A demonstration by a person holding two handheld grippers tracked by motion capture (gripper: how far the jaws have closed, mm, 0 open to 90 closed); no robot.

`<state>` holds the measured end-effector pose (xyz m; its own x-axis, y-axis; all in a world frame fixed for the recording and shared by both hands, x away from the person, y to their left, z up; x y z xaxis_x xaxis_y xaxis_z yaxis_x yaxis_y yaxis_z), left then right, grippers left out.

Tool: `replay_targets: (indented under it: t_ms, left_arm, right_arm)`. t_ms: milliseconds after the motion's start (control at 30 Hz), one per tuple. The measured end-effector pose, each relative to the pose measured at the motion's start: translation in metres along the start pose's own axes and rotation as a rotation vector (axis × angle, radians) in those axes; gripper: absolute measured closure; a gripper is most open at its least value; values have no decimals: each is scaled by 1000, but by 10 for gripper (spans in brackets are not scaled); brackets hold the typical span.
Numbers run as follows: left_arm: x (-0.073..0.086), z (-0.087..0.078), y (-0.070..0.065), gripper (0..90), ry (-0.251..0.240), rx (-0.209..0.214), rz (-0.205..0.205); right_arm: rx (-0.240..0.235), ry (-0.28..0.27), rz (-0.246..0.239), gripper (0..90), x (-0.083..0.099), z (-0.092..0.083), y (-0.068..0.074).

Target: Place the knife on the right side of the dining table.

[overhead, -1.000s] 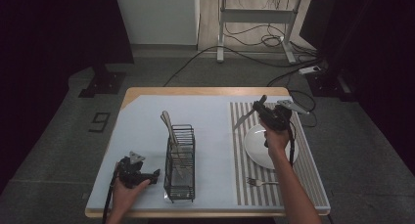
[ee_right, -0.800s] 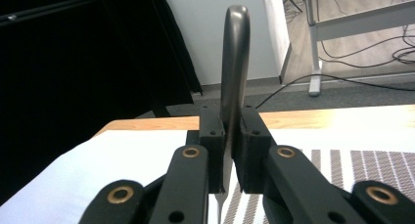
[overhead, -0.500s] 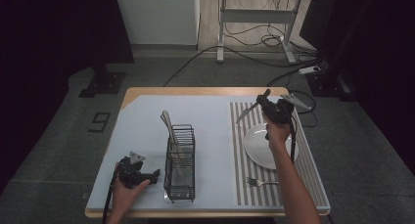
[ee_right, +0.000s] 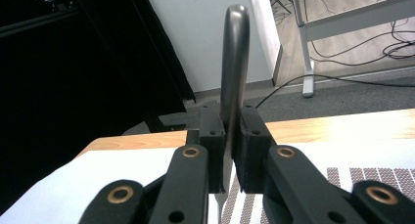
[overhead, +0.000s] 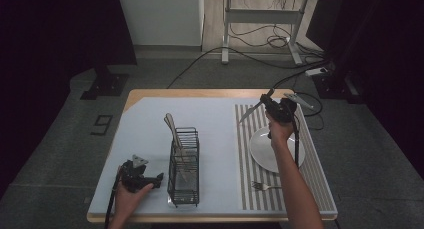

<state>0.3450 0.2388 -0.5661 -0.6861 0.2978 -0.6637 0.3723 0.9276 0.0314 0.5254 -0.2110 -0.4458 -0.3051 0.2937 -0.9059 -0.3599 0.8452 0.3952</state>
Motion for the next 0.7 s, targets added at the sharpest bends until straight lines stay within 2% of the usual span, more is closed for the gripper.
replay_targets:
  t_ms: [167, 233, 400, 600, 700]
  left_arm:
    - [0, 0, 0, 0, 0, 0, 0]
    - [0, 0, 0, 0, 1, 1, 0]
    - [0, 0, 0, 0, 1, 1, 0]
    - [0, 0, 0, 0, 1, 1, 0]
    - [0, 0, 0, 0, 1, 1, 1]
  right_arm:
    - [26, -5, 0, 834, 1, 2, -7]
    - [24, -9, 16, 833, 1, 3, -11]
    - [33, -7, 14, 827, 1, 3, -15]
    - [67, 4, 15, 808, 2, 0, -27]
    - [97, 19, -2, 790, 4, -2, -33]
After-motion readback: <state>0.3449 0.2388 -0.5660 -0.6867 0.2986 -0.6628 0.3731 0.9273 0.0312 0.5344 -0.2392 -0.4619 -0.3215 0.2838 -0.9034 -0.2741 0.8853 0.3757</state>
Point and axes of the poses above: each handheld gripper's, and its own axes: z roughly forward along the jaws, x roughly out of its underside, y roughly to its left, the point moved 5 cm from there along z, roughly forward along the jaws, and after that the axes turned 2 degrees about -x, right-handed, at the moved point
